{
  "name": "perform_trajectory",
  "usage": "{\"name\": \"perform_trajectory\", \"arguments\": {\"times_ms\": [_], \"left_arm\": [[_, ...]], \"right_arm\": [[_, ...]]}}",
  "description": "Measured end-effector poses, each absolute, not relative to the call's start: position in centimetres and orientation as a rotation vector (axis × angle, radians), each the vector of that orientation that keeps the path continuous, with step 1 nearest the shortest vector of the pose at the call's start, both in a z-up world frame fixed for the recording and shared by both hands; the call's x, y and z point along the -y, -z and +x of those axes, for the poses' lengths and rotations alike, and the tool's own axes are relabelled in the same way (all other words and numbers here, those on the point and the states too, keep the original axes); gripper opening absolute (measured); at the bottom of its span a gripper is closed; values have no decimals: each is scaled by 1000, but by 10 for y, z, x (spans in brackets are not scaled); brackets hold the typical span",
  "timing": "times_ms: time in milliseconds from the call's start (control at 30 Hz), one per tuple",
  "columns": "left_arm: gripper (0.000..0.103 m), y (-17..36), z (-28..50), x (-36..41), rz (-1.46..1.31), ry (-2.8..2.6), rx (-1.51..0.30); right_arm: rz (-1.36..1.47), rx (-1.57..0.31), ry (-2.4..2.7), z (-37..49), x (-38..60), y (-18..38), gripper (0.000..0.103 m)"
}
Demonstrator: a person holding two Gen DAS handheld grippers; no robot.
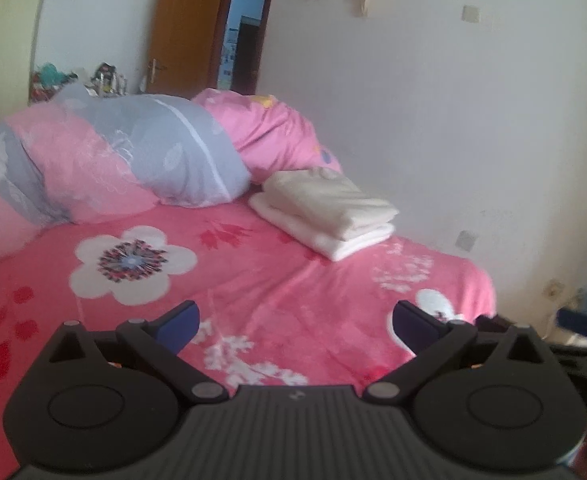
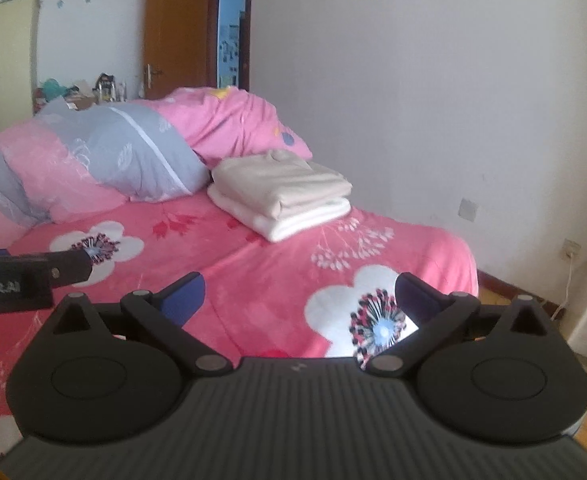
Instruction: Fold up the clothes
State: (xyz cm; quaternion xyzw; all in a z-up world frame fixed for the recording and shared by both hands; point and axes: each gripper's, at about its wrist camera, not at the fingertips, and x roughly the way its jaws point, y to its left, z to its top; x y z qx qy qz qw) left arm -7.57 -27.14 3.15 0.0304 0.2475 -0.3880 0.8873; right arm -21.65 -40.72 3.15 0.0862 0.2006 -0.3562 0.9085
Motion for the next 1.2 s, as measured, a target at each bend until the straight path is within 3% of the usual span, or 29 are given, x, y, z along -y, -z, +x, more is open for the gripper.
{"name": "perform_trajectory", "arguments": {"times_ms": [367, 633, 1200], "left_arm": [[103, -25, -97, 281, 172, 754, -436], [103, -10, -104, 296, 108, 794, -539], [103, -3, -117, 309, 161, 774, -510]], "right_arm": [[219, -457, 777, -223, 408, -23, 102], [176, -463, 859, -237, 415, -13, 102], [216, -475, 887, -246, 432, 6, 102]]}}
